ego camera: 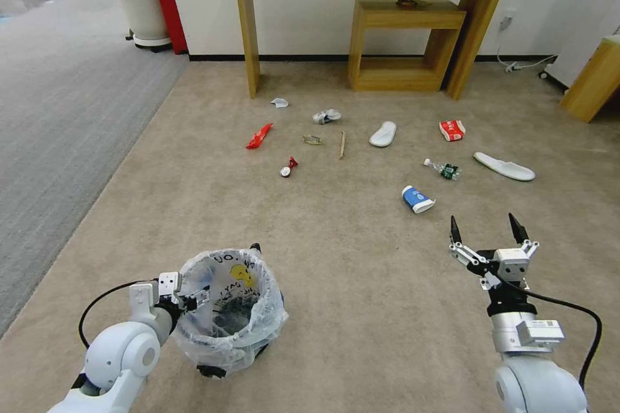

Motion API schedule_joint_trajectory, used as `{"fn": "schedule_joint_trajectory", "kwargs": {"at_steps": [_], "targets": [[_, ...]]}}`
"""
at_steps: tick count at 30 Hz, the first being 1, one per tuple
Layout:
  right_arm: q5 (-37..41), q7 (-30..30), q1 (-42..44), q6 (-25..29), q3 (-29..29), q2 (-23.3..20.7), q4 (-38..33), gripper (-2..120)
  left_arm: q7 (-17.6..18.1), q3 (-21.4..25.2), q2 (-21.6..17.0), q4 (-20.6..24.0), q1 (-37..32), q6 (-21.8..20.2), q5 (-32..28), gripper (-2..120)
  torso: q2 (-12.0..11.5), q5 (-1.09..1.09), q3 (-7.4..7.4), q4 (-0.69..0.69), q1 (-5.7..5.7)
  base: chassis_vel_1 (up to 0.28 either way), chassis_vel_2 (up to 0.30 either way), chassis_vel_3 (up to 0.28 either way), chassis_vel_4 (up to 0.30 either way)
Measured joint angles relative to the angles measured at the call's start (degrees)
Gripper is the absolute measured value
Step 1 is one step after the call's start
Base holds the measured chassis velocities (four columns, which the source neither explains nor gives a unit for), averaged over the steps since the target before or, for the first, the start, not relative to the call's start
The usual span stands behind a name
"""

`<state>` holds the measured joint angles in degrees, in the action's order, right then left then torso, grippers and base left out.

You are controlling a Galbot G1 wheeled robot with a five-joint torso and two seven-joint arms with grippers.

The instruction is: Pick up the trash bin and place the garbage on the floor into it.

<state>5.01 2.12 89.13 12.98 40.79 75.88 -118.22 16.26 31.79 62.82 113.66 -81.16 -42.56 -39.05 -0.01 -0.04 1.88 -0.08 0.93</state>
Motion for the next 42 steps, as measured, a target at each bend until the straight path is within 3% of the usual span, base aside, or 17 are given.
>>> {"fn": "schedule_joint_trajectory", "kwargs": {"at_steps": [6, 10, 16, 30, 39, 42], "targets": [[0.1, 0.0, -0.4, 0.0, -0.3, 0.0, 0.4, 100, 0.4, 0.3, -0.2, 1.1, -0.7, 0.0, -0.4, 37, 0.0, 0.02, 0.00, 0.00, 0.00, 0.000, 0.000, 0.000, 0.000], [0.1, 0.0, -0.8, 0.0, -0.5, -0.1, 0.7, 100, 1.4, 0.7, -0.4, 2.2, -1.1, 0.1, -1.6, 17, 0.0, 0.03, -0.01, 0.00, 0.00, 0.000, 0.000, 0.000, 0.000], [0.2, 0.0, -0.9, 0.0, -0.7, -0.1, 0.9, 100, 1.8, 1.4, -0.5, 2.8, -1.4, 0.2, -2.9, 2, 0.0, 0.03, -0.01, 0.00, 0.00, 0.000, 0.000, 0.000, 0.000], [0.3, 0.0, -1.0, 0.0, -0.6, -0.2, 0.7, 100, 3.5, 6.5, 0.1, 6.8, -3.1, 0.3, -8.9, 2, 0.0, 0.05, -0.01, 0.02, 0.00, 0.000, 0.000, 0.000, 0.000], [0.2, 0.2, -0.7, 0.0, 0.1, -0.2, 0.1, 100, 5.9, 9.6, 1.5, 8.6, -3.0, 0.3, -16.3, 2, 0.0, 0.04, -0.01, 0.01, 0.00, 0.000, 0.000, 0.000, 0.000], [0.2, 0.5, -0.1, 0.0, 1.2, -0.2, -0.3, 100, 7.3, 11.3, 2.5, 9.5, -2.2, 0.4, -22.2, 2, 0.0, 0.04, -0.01, -0.01, 0.00, 0.000, 0.000, 0.000, 0.000]]}}
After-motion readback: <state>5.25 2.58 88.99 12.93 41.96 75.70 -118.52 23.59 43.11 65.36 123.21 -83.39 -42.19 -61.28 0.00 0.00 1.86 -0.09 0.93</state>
